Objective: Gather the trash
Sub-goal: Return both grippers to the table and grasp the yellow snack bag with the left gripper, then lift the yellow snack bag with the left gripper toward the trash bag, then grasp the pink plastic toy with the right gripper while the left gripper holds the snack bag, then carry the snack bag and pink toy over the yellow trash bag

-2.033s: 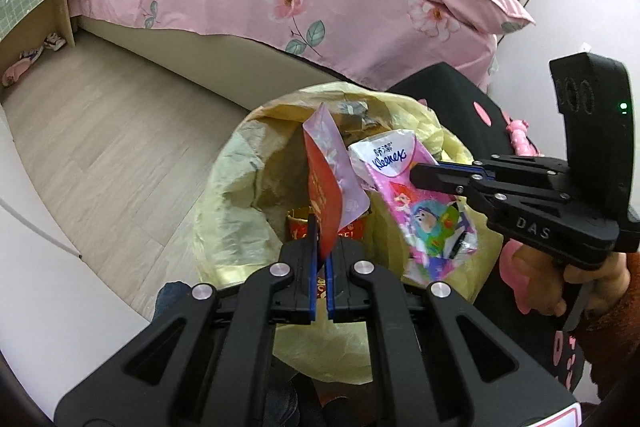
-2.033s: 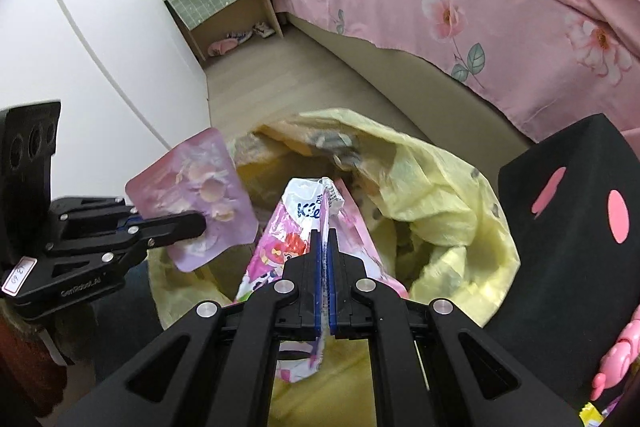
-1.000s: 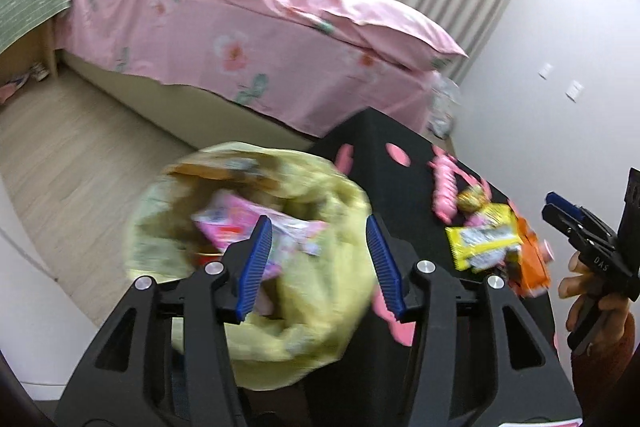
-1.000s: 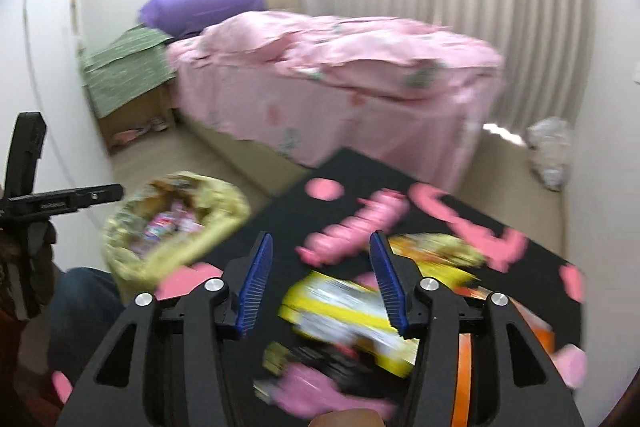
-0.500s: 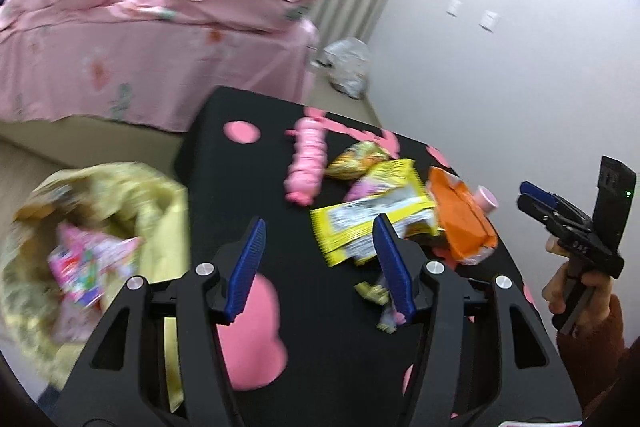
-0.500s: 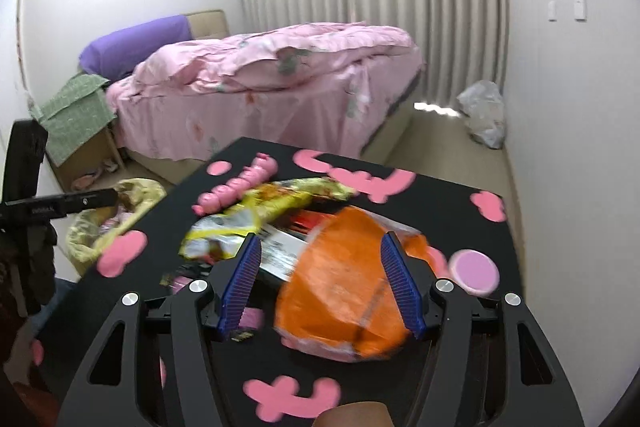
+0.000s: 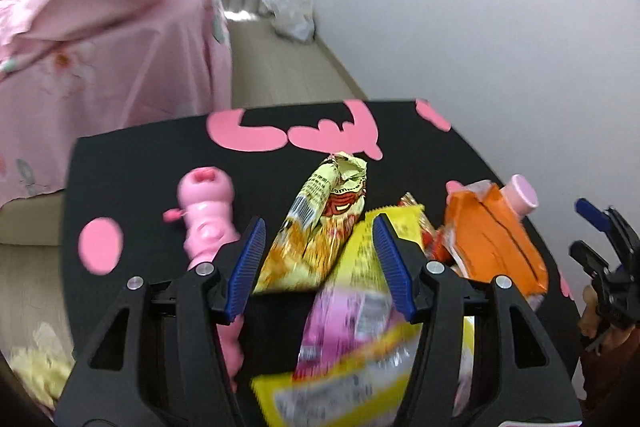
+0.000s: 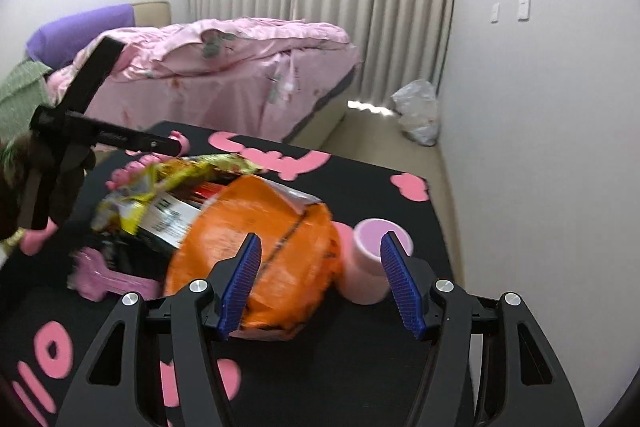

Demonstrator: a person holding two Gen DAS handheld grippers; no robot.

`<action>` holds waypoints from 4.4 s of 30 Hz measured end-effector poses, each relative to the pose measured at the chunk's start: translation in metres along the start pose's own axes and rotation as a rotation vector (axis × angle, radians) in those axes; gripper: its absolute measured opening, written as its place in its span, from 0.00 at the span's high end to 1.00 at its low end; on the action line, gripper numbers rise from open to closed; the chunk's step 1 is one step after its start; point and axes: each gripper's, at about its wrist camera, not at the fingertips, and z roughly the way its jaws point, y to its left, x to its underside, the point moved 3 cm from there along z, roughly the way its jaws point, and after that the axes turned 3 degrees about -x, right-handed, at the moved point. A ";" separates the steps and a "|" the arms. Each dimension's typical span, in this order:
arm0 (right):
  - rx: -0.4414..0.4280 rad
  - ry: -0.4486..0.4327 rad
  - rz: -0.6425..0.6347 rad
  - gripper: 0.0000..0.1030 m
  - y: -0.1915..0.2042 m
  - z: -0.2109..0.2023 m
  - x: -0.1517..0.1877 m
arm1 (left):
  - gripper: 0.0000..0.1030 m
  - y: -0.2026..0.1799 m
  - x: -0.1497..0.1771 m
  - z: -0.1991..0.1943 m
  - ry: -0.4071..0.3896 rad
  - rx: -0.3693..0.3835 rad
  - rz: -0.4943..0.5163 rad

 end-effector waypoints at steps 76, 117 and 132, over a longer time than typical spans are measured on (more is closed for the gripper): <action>-0.722 0.399 -0.116 0.43 0.145 0.030 0.042 | 0.49 0.025 0.214 -0.176 -0.111 -0.177 -0.489; -0.535 0.147 -0.154 0.66 0.136 -0.010 0.010 | 0.67 -0.016 0.196 -0.148 -0.029 -0.215 -0.331; -0.517 -0.105 -0.214 0.66 0.171 -0.066 -0.081 | 0.67 0.012 0.177 -0.268 -0.329 -0.303 -0.364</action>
